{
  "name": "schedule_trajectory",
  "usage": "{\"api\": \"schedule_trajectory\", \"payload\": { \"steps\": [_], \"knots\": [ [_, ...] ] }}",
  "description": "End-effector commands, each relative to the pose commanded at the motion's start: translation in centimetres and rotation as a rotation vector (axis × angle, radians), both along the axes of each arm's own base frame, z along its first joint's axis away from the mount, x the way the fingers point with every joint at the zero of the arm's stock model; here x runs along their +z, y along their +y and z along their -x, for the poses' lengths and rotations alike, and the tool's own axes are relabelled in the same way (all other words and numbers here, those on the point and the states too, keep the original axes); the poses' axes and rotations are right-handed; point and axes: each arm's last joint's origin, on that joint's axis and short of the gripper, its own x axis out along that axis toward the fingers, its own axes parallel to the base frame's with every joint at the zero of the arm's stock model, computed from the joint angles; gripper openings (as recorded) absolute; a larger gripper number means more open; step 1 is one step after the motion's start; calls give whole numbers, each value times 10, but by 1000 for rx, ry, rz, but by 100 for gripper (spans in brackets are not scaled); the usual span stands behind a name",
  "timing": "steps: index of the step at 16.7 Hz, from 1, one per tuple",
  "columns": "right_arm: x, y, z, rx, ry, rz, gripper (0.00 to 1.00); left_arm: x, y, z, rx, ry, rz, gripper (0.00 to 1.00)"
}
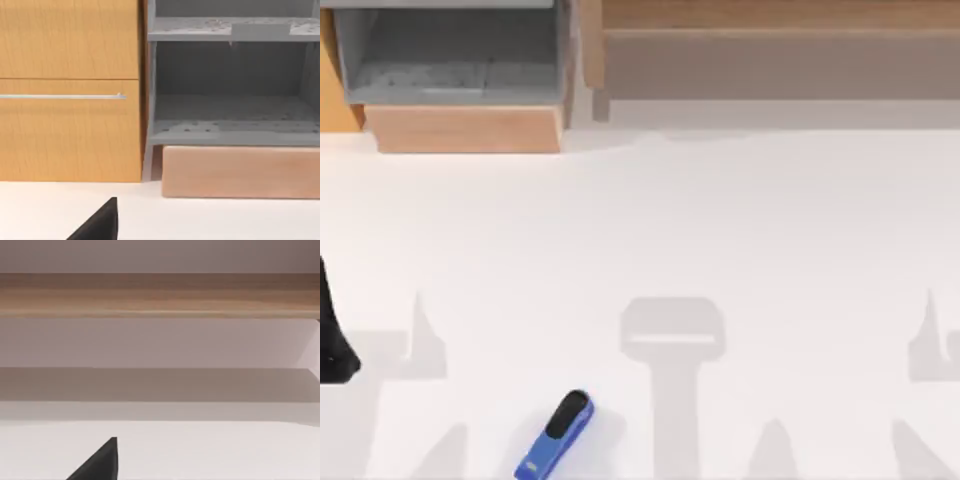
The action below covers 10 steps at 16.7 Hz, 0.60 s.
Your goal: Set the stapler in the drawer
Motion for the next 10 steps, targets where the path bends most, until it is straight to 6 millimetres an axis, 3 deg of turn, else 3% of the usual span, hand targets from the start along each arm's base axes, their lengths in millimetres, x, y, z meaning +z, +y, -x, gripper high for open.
{"api": "schedule_trajectory", "payload": {
  "steps": [3, 5, 10],
  "knots": [
    [0, 0, 0, 0, 0, 0, 100, 2, 0, 0, -2, -4, -6, 100],
    [0, 0, 0, 0, 0, 0, 100, 14, 0, -1, -11, -25, -40, 100],
    [0, 0, 0, 0, 0, 0, 100, 70, 2, -23, -53, -99, -239, 100]
  ]
}}
